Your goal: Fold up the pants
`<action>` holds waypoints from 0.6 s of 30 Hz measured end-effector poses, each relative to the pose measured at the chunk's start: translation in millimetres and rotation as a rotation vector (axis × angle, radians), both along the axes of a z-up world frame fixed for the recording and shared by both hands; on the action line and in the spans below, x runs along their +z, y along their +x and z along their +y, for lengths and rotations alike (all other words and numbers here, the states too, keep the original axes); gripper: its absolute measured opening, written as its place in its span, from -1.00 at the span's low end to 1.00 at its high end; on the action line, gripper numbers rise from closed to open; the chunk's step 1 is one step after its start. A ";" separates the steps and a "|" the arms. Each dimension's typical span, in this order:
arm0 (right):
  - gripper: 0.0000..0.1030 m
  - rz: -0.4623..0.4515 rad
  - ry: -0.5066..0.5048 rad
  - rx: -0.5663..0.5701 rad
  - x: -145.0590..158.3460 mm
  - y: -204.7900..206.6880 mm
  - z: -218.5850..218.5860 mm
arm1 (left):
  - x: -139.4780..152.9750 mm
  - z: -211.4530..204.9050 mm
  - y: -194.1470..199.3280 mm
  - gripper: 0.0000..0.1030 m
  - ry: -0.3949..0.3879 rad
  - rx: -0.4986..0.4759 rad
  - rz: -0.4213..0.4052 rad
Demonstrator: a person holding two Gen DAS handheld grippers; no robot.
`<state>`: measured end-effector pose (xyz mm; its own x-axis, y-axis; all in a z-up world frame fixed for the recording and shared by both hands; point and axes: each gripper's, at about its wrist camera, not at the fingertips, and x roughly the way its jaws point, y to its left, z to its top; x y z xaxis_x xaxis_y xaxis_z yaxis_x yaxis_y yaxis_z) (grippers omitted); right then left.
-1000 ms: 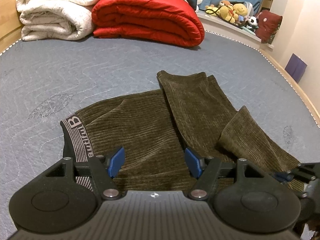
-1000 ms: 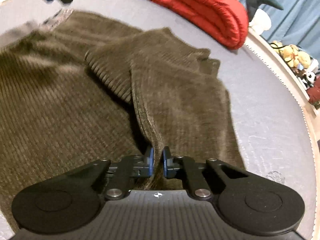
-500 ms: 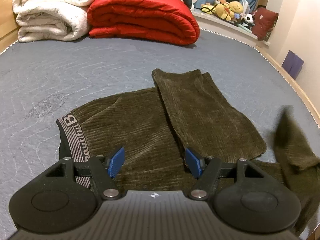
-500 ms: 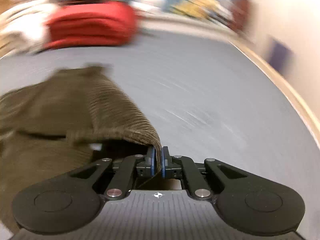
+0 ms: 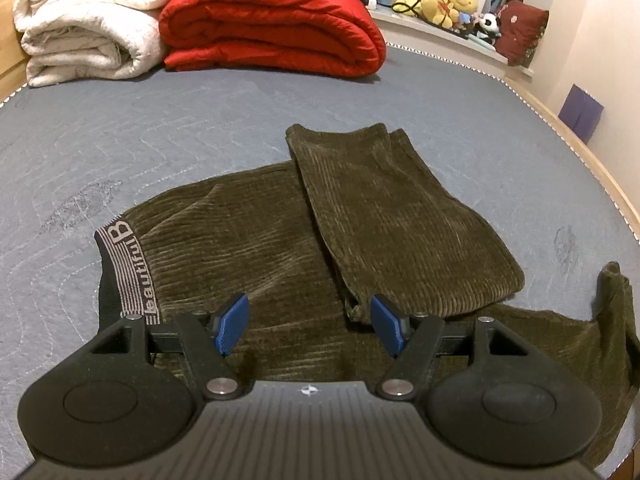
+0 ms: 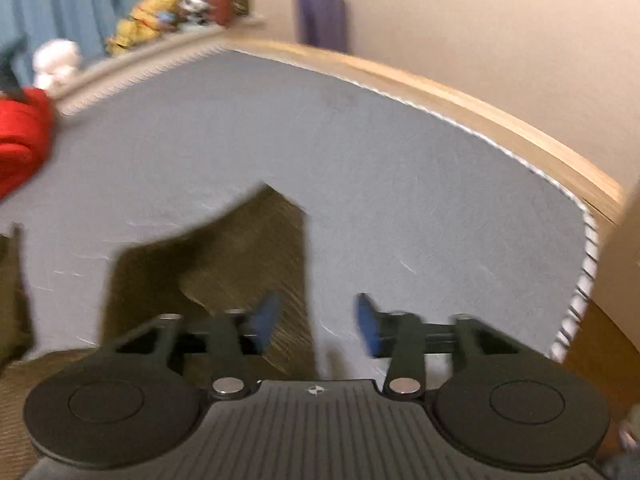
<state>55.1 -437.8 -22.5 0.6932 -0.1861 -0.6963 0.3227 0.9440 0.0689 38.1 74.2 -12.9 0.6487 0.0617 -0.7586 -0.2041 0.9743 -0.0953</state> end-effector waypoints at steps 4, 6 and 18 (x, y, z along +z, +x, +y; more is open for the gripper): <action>0.27 0.045 -0.101 0.171 -26.5 26.9 18.0 | -1.4 1.3 -0.2 0.41 0.006 0.007 0.006; 0.27 0.072 -0.167 0.249 -42.6 37.5 29.6 | -1.0 2.2 -0.8 0.41 0.007 0.008 0.005; -0.88 -0.059 -0.251 -0.095 -16.7 37.0 -7.9 | 0.8 19.9 -6.8 0.41 -0.011 0.024 -0.004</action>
<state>92.0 -445.6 -39.2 0.7024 -0.4135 -0.5794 0.4127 0.8998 -0.1417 31.3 94.2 -12.0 0.6499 0.0690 -0.7569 -0.2275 0.9679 -0.1070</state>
